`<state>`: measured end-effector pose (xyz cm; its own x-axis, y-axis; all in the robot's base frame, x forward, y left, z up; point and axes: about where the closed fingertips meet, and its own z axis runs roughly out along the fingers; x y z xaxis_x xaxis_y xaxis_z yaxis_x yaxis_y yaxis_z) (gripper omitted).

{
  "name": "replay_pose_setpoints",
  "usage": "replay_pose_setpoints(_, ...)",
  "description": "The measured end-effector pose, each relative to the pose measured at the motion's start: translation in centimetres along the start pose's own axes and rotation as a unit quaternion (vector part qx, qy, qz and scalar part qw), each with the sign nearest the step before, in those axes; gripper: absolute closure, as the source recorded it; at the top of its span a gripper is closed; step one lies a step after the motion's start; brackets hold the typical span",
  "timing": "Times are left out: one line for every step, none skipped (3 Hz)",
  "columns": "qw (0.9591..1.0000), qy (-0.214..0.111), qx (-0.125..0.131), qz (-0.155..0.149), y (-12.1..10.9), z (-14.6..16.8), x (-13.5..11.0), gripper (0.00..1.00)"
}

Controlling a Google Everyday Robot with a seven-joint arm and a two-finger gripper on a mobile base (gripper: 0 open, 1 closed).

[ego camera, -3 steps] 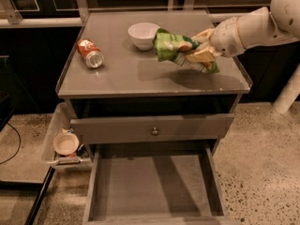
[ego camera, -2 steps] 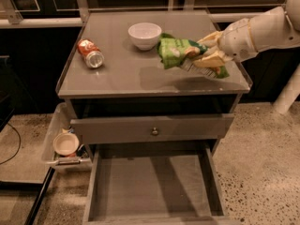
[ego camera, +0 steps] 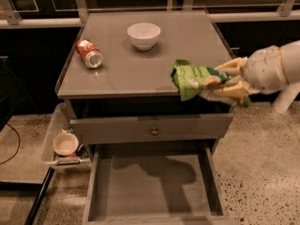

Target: Place green rice chip bag into middle drawer

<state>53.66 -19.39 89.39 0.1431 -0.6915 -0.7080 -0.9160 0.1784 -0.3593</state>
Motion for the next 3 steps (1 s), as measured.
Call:
replay_pose_setpoints(0.9998, 0.010, -0.008, 0.017, 4.6, -0.8, 2.8, 1.00)
replay_pose_setpoints(0.9978, 0.036, -0.032, 0.044, 8.2, 1.3, 7.3, 1.00)
replay_pose_setpoints(0.9978, 0.036, -0.032, 0.044, 8.2, 1.3, 7.3, 1.00)
